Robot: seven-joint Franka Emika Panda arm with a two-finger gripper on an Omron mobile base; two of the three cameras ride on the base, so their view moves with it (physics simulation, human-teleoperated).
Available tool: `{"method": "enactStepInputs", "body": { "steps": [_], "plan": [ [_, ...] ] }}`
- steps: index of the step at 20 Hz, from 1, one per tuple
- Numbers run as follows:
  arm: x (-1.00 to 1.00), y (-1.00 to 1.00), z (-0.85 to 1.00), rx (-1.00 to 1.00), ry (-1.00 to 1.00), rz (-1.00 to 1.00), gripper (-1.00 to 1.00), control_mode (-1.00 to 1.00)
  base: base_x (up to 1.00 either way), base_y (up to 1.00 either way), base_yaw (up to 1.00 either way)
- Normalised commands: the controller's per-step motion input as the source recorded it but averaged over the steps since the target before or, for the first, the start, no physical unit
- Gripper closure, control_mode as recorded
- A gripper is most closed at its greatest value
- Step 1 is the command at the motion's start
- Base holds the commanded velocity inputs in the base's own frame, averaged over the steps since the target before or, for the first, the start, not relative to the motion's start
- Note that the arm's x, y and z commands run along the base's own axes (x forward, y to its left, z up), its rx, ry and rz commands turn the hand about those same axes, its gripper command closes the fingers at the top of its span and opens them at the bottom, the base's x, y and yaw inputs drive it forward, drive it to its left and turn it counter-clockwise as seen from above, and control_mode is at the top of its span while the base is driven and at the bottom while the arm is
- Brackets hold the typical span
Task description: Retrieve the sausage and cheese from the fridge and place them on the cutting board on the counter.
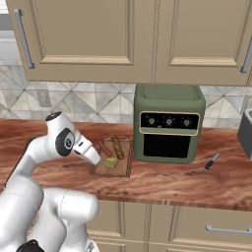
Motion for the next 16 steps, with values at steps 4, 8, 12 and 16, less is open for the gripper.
{"method": "enactStepInputs", "body": {
  "steps": [4,8,12,16],
  "plan": [
    [-0.60,0.14,0.23,-0.04,0.06,0.50,-1.00,-1.00,0.00,0.00,0.00],
    [-0.72,0.15,0.14,-0.01,0.00,0.38,-1.00,-1.00,0.00,0.00,0.00],
    [-0.76,0.07,0.13,0.00,0.00,0.20,-1.00,-1.00,0.00,0.00,0.00],
    [-0.82,0.00,0.10,0.03,-0.12,0.10,-1.00,-1.00,0.00,0.00,0.00]
  ]
}}
